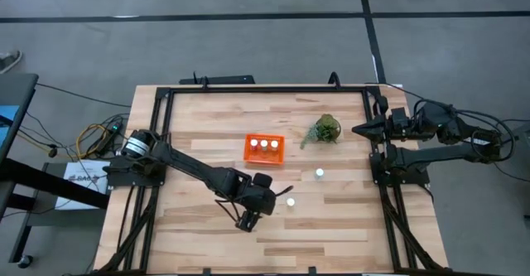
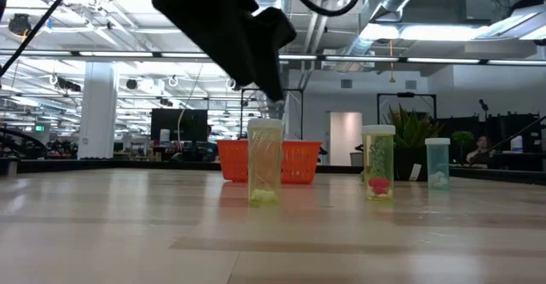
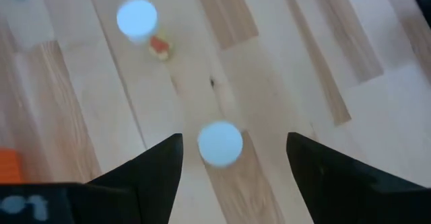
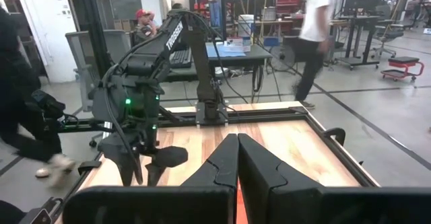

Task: Pick and place pill bottles into a basket
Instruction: Put the left yellow pill bottle into the orange bin

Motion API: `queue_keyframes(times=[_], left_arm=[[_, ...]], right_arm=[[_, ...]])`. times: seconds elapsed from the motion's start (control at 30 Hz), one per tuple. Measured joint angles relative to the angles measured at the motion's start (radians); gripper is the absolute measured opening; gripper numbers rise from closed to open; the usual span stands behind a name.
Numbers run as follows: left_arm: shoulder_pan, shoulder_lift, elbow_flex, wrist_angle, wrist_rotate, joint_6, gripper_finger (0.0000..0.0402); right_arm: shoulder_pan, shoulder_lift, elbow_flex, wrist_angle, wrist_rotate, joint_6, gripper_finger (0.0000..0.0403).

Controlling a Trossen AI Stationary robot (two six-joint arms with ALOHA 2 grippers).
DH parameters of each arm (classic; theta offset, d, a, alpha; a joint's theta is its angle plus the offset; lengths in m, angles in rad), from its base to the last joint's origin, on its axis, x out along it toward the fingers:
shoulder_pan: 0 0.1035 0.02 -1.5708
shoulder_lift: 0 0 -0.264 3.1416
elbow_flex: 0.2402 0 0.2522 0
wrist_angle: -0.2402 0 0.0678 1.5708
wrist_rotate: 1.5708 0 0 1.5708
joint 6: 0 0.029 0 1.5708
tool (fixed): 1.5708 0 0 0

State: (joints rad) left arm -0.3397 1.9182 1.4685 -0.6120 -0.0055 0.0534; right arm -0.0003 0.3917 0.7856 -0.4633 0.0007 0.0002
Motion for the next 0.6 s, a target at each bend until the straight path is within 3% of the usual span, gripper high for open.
queue_keyframes(times=[0.6], left_arm=[[0.017, 0.085, 0.001, 0.037, 0.020, 0.041, 0.0254]], right_arm=[[0.000, 0.000, 0.000, -0.017, 0.000, 0.000, 0.0000]])
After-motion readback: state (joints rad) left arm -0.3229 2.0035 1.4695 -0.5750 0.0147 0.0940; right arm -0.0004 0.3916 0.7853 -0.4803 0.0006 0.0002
